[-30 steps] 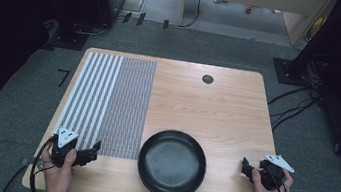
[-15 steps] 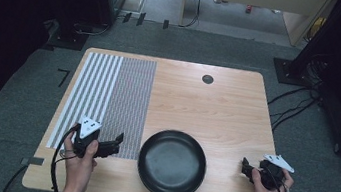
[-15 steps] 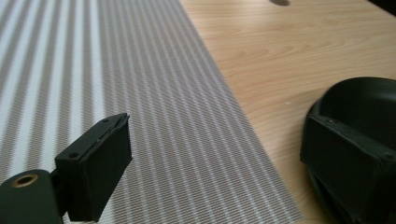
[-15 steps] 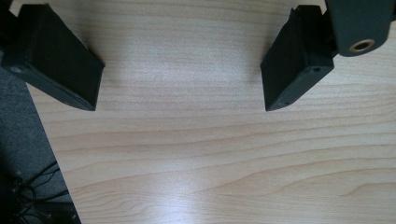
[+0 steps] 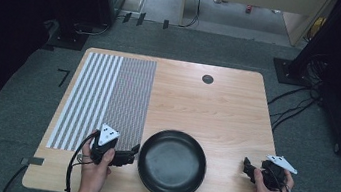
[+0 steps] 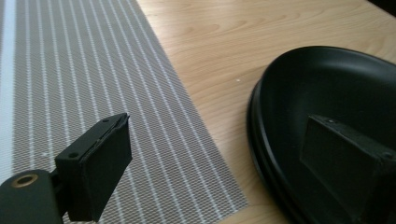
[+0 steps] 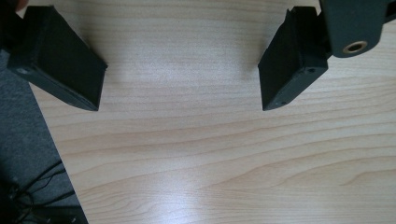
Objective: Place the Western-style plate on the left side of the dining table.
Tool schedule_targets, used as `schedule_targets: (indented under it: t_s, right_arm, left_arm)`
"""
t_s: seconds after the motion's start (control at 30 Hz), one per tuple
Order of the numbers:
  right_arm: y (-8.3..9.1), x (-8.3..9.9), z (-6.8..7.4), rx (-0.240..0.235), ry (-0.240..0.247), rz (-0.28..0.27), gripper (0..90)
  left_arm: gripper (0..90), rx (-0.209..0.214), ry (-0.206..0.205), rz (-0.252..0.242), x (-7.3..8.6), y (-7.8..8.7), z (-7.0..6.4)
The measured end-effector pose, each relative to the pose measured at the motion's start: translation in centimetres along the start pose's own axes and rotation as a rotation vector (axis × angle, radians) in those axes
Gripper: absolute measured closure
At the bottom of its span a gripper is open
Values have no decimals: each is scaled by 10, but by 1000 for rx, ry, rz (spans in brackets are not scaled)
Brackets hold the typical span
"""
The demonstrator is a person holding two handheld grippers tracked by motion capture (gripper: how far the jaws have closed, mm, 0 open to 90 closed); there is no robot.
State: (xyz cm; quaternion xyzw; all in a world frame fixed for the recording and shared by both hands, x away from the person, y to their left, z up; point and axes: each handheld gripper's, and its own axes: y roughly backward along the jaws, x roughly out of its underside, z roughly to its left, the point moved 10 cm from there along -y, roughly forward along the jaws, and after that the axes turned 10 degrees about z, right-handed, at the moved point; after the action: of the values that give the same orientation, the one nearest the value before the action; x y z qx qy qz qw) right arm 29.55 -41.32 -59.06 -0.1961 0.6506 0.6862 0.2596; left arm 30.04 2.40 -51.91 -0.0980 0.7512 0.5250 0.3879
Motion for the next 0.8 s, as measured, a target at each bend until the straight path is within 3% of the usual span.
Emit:
schedule_targets:
  t_s: [0.23,0.63,0.8]
  right_arm:
    - [17,-5,13,-42,-2,-45,140]
    - [38,-7,63,-122,30,-61,166]
    - [48,-6,87,-134,34,-62,251]
  left_arm:
    - [88,28,-17,1,0,-1,-15]
    - [88,71,-36,28,7,-5,-36]
    - [88,74,-25,36,8,-6,-40]
